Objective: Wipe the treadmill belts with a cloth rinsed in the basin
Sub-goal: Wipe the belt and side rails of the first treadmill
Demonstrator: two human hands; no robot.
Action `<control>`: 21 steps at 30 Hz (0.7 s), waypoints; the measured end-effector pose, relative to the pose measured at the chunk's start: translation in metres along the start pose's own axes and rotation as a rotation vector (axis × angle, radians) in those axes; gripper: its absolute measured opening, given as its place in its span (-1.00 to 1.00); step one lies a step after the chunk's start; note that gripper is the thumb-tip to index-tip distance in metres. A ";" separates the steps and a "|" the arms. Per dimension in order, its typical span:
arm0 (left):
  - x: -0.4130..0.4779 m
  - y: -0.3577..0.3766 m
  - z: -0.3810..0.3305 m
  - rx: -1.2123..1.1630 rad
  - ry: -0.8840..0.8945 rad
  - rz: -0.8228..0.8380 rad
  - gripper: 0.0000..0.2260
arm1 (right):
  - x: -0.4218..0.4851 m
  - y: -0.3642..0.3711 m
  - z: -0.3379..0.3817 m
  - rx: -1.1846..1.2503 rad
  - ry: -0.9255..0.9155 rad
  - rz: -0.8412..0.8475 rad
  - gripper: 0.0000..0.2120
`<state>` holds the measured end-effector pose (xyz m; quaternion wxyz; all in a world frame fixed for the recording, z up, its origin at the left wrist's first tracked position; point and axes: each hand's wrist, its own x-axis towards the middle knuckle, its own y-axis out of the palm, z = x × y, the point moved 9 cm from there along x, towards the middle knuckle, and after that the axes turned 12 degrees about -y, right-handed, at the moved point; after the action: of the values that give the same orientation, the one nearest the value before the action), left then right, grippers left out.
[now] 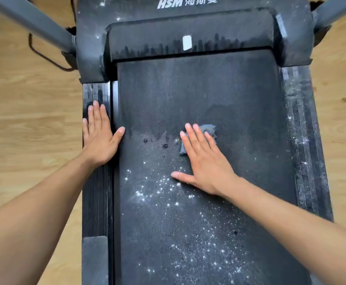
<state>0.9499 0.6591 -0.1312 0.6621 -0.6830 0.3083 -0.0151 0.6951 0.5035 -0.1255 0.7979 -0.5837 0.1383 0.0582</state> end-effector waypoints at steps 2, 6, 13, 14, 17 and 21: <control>-0.002 0.001 0.000 -0.010 -0.016 0.021 -0.24 | 0.038 -0.015 -0.010 -0.022 0.035 0.048 0.12; -0.002 -0.001 -0.008 -0.029 -0.055 0.109 -0.17 | 0.010 0.006 0.037 -0.027 -0.033 0.128 0.18; -0.001 0.001 -0.011 -0.064 -0.057 0.112 -0.17 | 0.059 -0.006 0.036 -0.032 -0.147 0.086 0.12; -0.001 0.001 -0.010 -0.063 -0.050 0.092 -0.18 | 0.077 -0.015 0.028 -0.046 -0.129 0.070 0.13; -0.004 -0.001 -0.007 -0.098 -0.025 0.102 -0.24 | 0.075 -0.011 0.037 -0.068 -0.117 0.090 0.19; -0.002 -0.004 -0.009 -0.115 -0.046 0.149 -0.23 | 0.005 0.029 0.096 -0.033 -0.253 0.113 0.18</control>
<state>0.9454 0.6515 -0.1257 0.6279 -0.6953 0.3430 0.0677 0.7072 0.6030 -0.1267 0.7947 -0.5761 0.0684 0.1786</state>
